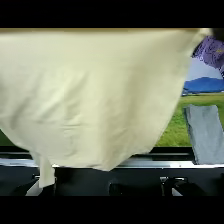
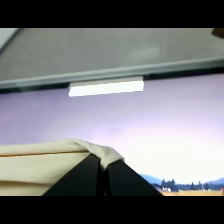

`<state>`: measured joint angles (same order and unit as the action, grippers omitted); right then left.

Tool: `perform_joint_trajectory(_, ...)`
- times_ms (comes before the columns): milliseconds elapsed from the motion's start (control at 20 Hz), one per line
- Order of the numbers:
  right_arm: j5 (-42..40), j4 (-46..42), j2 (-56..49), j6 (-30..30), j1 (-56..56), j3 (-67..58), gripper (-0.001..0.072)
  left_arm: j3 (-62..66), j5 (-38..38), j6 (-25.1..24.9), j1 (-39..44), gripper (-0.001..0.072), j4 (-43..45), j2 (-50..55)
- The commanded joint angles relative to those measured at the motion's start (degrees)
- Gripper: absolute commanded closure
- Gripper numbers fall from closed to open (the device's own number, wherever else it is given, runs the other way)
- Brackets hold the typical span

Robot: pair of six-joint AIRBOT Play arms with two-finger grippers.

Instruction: Fold the clothes and pants, and hang the long-sleeved shirts on hangers.

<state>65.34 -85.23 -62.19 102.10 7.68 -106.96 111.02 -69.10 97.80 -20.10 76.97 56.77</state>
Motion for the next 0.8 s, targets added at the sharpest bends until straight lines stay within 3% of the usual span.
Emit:
perform_joint_trajectory(0, 0.02, -3.06, -14.69, 0.5, -0.04, -0.09, 0.0686, -4.28, -5.03, 0.83, 4.48, 0.0687, 1.18, 10.84)
perform_joint_trajectory(150, -2.36, -1.88, -28.11, 1.51, -0.04, -0.09, 0.0686, -6.23, -0.81, 0.33, 9.46, 0.0687, 5.4, 26.49)
perform_joint_trajectory(350, -7.02, 0.9, -41.64, 4.13, -0.04, -0.09, 0.0685, -5.99, 12.68, 0.24, 12.79, 0.0686, 5.57, 45.68)
perform_joint_trajectory(600, -9.92, 6.16, -48.3, 7.45, -0.04, -0.09, 0.063, -6.01, 17.14, 0.42, 14.47, 0.0685, 3.78, 54.49)
perform_joint_trajectory(650, -9.73, 7.32, -48.46, 7.39, -0.04, -0.09, 0.0585, -5.99, 17.03, 0.44, 14.45, 0.0658, 3.23, 54.55)
perform_joint_trajectory(700, -9.35, 8.37, -48.33, 7.06, -0.04, -0.11, 0.0494, -5.9, 16.48, 0.44, 14.14, 0.0529, 2.27, 54.27)
perform_joint_trajectory(750, -8.26, 9.11, -47.78, 6.49, -0.33, -0.11, 0.0418, -5.31, 14.69, 0.44, 13.6, 0.0278, 1.2, 53.99)
